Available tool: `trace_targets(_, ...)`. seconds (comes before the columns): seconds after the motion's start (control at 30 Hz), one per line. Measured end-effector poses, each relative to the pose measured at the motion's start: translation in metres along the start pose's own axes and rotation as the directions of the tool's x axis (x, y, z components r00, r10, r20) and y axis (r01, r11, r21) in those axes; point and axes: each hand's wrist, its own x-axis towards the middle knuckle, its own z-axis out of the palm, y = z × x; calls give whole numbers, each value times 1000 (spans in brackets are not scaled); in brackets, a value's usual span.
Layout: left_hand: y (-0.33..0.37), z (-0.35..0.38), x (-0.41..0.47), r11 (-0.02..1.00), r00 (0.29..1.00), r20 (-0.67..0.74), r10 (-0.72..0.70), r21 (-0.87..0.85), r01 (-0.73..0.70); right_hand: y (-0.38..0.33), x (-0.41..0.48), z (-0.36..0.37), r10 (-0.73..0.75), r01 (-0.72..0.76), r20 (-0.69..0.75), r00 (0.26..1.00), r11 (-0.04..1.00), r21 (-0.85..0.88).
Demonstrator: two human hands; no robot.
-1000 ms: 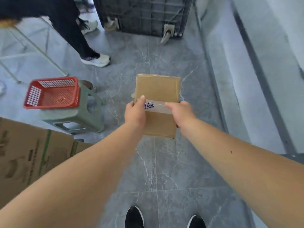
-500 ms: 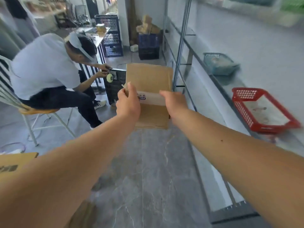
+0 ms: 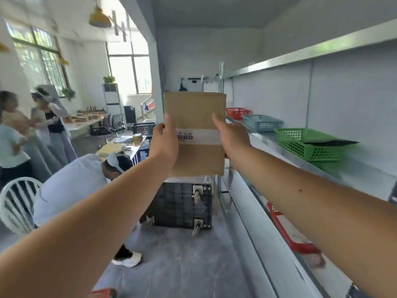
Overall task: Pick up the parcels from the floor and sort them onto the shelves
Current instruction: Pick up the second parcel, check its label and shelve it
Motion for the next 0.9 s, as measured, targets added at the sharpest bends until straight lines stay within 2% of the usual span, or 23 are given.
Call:
trace_targets(0.2,73,-37,0,998,999,-28,29,-56,-31,-76,-19,-5,-79,79,-24,997,997,16)
trace_targets(0.3,102,-60,0,990,1000,-10,14,-141,-15,-101,-18,1,-42,46,-37,998,994,99)
trace_targets(0.37,102,-72,23,972,999,11,-42,-233,43,-106,-7,3,-22,26,-28,999,986,164)
trace_targets(0.47,109,-93,32,935,987,77,-138,-318,155,-118,-12,2,-29,32,-23,999,985,170)
trace_targets(0.63,118,-111,5,937,971,212,-112,-304,175,-128,-29,1,-37,42,-38,999,990,131)
trace_targets(0.77,113,-114,2,910,973,202,-115,-370,185,-128,-33,1,-1,5,-28,1000,989,149)
trace_targets(0.9,107,-114,0,904,989,111,-93,-407,131,-130,-36,3,-22,25,-31,999,994,103)
